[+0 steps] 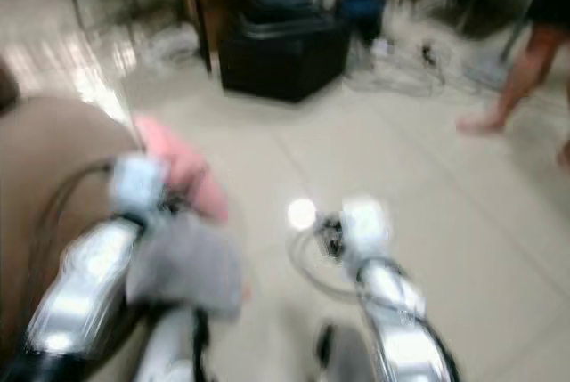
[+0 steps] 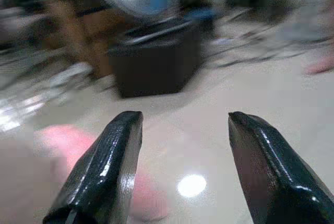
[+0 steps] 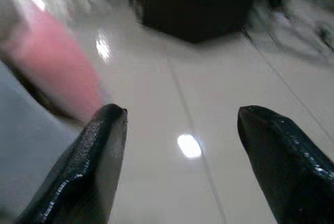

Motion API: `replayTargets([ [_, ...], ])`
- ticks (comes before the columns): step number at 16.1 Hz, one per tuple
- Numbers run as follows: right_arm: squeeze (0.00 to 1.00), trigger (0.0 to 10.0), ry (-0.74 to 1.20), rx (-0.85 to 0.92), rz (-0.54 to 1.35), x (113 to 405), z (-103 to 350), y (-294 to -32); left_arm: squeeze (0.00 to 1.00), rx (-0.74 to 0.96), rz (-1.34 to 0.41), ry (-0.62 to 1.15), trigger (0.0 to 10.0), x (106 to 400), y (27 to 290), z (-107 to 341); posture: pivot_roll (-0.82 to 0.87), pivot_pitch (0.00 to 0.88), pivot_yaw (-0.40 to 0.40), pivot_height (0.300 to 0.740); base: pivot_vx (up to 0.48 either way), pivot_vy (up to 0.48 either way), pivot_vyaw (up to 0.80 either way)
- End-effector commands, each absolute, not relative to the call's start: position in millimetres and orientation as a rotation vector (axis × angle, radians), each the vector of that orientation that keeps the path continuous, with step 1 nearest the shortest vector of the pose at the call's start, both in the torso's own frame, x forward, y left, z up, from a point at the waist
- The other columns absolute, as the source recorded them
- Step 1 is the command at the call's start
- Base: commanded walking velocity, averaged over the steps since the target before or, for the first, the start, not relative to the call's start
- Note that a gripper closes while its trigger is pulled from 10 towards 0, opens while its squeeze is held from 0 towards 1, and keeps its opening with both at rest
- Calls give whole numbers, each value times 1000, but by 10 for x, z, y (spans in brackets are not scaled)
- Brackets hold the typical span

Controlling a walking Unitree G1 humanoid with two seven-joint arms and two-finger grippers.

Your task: Move the pillow to the sofa from floor

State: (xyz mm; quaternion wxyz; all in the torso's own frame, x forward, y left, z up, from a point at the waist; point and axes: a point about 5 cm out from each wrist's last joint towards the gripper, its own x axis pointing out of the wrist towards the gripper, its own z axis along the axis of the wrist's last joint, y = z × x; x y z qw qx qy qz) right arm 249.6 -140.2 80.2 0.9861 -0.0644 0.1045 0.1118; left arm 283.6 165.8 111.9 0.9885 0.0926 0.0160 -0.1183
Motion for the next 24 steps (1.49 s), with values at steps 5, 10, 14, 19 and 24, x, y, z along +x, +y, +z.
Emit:
replayTargets([
  [5, 0, 10000, 266, -131, 172, 2401, 683, -1555, 0, 176, -323, 33, 10000, 2846, 1468, 1105, -45, 30, 32, 568, 274, 0, 0],
  [10, 0, 10000, 285, -130, 170, 2347, 645, -1551, 0, 154, -245, 131, 10000, 2994, 1543, 951, -54, 48, 34, 528, 0, 0, 0],
  [14, 0, 10000, 321, -162, 226, 2282, 615, -1512, 0, 163, -219, 296, 10000, 3143, 1562, 653, -82, 87, 30, 509, 0, 0, 0],
  [19, 0, 10000, 327, -253, 354, 2152, 663, -1469, 1000, 52, -5, 466, 10000, 3254, 1754, 344, -137, 196, 23, 509, 0, 0, 0],
  [24, 0, 10000, 285, -244, 420, 2148, 826, -1373, 1000, 129, 202, 385, 10000, 3277, 2192, 448, -140, 267, 26, 509, 0, 0, 0],
])
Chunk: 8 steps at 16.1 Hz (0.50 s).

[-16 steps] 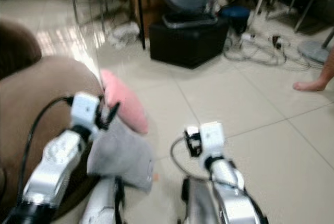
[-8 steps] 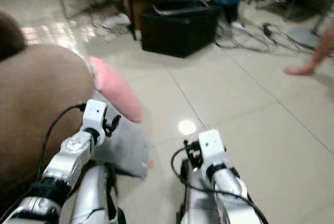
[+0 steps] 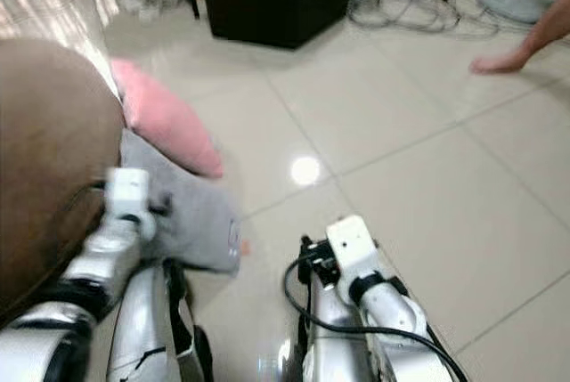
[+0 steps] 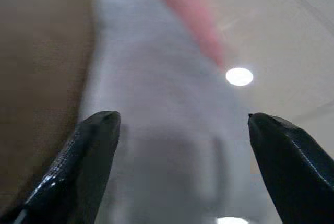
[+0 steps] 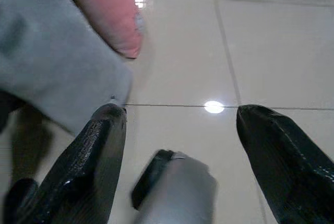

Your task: Move the pillow to the sofa from floor

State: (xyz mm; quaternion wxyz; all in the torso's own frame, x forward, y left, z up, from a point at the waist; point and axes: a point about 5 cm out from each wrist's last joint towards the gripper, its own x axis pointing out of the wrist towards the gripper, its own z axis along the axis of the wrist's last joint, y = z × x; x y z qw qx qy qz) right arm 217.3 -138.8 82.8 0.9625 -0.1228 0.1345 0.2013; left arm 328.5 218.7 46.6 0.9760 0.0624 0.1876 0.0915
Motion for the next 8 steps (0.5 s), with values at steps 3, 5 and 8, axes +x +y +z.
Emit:
replayTargets([
  [3, 0, 10000, 285, -254, 484, 2145, 834, -1318, 1000, 191, 279, 360, 10000, 3214, 2461, 475, -119, 298, 19, 509, 0, 0, 0],
  [5, 0, 10000, 284, -266, 521, 2156, 833, -1275, 1000, 233, 262, 413, 10000, 3125, 2518, 373, -115, 304, 12, 509, 0, 0, 0],
  [8, 0, 10000, 259, -269, 535, 2217, 887, -1235, 753, 197, 275, 433, 10000, 3098, 2529, 330, -121, 324, 9, 509, 0, 0, 0],
])
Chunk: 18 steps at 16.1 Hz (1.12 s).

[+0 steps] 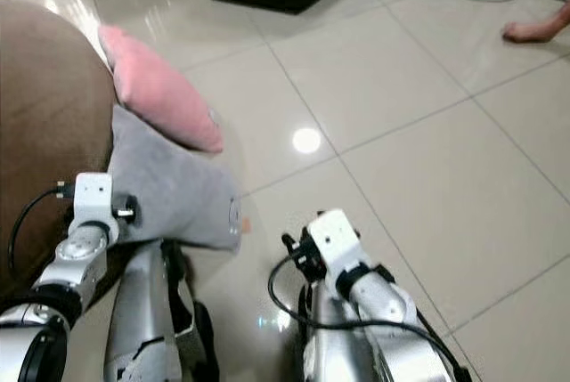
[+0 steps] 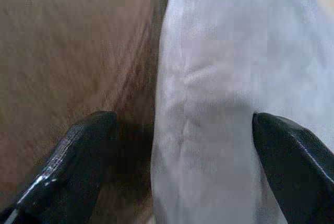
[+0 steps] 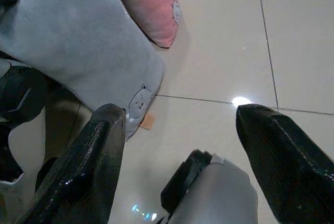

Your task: Move the pillow to the sofa from floor

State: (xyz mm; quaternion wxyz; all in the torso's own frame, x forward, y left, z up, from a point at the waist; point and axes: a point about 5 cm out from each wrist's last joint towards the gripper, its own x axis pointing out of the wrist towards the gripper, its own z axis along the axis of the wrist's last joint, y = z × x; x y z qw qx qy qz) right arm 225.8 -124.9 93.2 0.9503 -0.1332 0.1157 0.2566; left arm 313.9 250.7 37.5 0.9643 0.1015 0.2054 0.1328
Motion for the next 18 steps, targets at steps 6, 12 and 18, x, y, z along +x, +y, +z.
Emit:
replayTargets([
  [6, 0, 10000, 257, -267, 589, 2141, 878, -1146, 0, 235, 217, 497, 2039, 3066, 2434, 230, -129, 329, 10, 509, 0, 0, 0],
  [12, 0, 10000, 252, -263, 608, 2122, 886, -1155, 0, 215, 191, 478, 0, 3136, 2363, 280, -130, 321, 17, 509, 0, 0, 0],
  [18, 0, 10000, 248, -261, 615, 2130, 884, -1138, 0, 211, 180, 475, 0, 3147, 2355, 289, -125, 315, 18, 509, 0, 0, 0],
])
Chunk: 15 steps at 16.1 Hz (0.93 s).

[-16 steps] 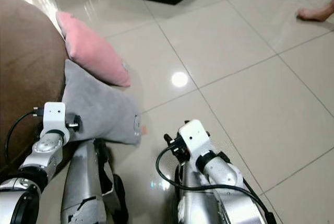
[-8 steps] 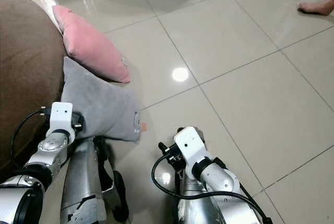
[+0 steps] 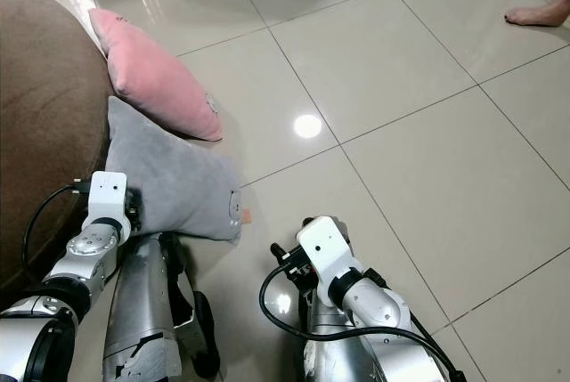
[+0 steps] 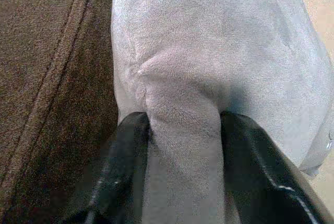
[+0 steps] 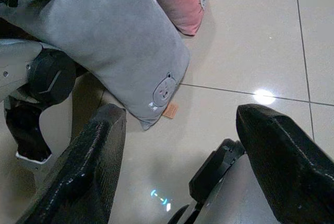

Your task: Move the pillow to the sofa from floor

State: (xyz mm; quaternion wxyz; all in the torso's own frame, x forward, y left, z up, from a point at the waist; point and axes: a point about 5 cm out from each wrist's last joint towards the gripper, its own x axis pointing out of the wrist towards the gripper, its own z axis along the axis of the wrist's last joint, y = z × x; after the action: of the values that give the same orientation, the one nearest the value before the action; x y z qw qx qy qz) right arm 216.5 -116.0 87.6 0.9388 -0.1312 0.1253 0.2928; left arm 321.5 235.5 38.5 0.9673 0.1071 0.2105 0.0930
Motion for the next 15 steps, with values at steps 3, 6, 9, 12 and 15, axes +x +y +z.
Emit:
replayTargets([
  [3, 0, 10000, 223, -211, 688, 2096, 922, -1075, 0, 209, 177, 472, 0, 3160, 2356, 303, -123, 312, 18, 509, 0, 0, 0],
  [6, 0, 10000, 180, -166, 871, 1953, 998, -953, 0, 203, 169, 468, 0, 3175, 2341, 314, -123, 307, 20, 509, 0, 0, 0],
  [9, 0, 10000, 193, -191, 874, 1966, 953, -971, 0, 198, 154, 463, 0, 3196, 2307, 327, -122, 297, 22, 509, 0, 0, 0],
  [12, 0, 10000, 188, -202, 867, 2025, 936, -1015, 0, 183, 132, 454, 0, 3232, 2264, 355, -119, 265, 29, 509, 0, 0, 0],
  [15, 0, 10000, 189, -206, 859, 2064, 908, -1037, 0, 139, 104, 427, 0, 3280, 2215, 403, -109, 234, 31, 509, 0, 0, 0],
])
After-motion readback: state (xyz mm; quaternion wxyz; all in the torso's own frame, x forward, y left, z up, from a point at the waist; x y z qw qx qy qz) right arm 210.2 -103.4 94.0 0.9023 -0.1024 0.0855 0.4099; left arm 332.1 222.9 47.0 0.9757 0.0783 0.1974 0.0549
